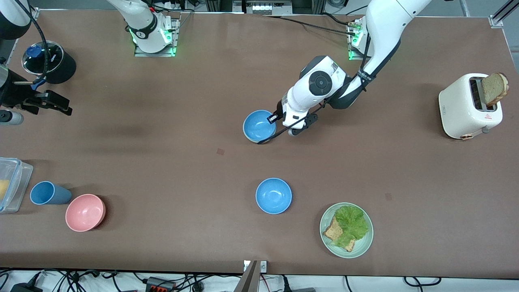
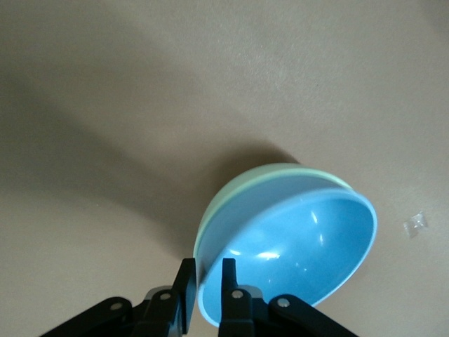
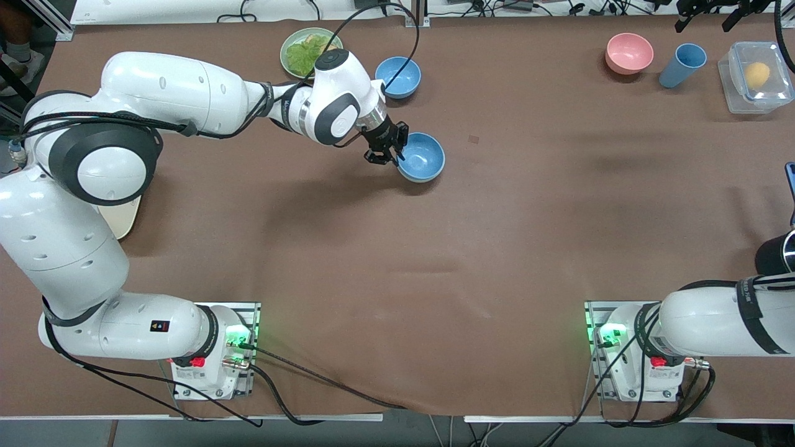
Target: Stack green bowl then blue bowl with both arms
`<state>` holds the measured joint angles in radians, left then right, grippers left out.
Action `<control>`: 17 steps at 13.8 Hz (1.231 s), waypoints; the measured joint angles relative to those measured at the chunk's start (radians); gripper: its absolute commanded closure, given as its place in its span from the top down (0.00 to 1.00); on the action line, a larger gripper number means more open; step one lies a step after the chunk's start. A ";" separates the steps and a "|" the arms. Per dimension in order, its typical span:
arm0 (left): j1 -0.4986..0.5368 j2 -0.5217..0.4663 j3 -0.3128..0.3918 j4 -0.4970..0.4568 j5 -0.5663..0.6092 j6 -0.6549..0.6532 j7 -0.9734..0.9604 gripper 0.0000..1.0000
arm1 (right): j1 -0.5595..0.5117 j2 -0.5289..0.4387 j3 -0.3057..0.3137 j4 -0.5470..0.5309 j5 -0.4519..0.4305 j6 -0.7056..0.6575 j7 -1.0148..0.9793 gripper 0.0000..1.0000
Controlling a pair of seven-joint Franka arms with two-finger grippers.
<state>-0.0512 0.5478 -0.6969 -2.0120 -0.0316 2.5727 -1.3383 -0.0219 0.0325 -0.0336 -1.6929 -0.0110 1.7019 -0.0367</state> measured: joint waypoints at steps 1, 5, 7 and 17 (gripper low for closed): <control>0.001 -0.001 0.002 0.007 0.000 0.000 -0.007 0.24 | 0.000 0.000 0.000 0.000 0.000 0.000 0.000 1.00; 0.037 -0.019 0.004 0.086 0.000 -0.117 -0.016 0.27 | 0.000 0.000 -0.001 0.000 0.000 0.000 0.000 1.00; 0.063 -0.036 0.004 0.152 0.001 -0.227 -0.016 0.31 | 0.000 0.000 -0.001 -0.001 0.000 -0.001 -0.002 1.00; 0.327 -0.057 0.011 0.545 0.009 -0.785 0.603 1.00 | 0.000 0.000 -0.004 -0.002 0.000 -0.002 -0.005 1.00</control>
<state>0.2762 0.4908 -0.6860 -1.4667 -0.0229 1.7877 -0.7349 -0.0221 0.0325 -0.0372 -1.6950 -0.0110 1.7004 -0.0421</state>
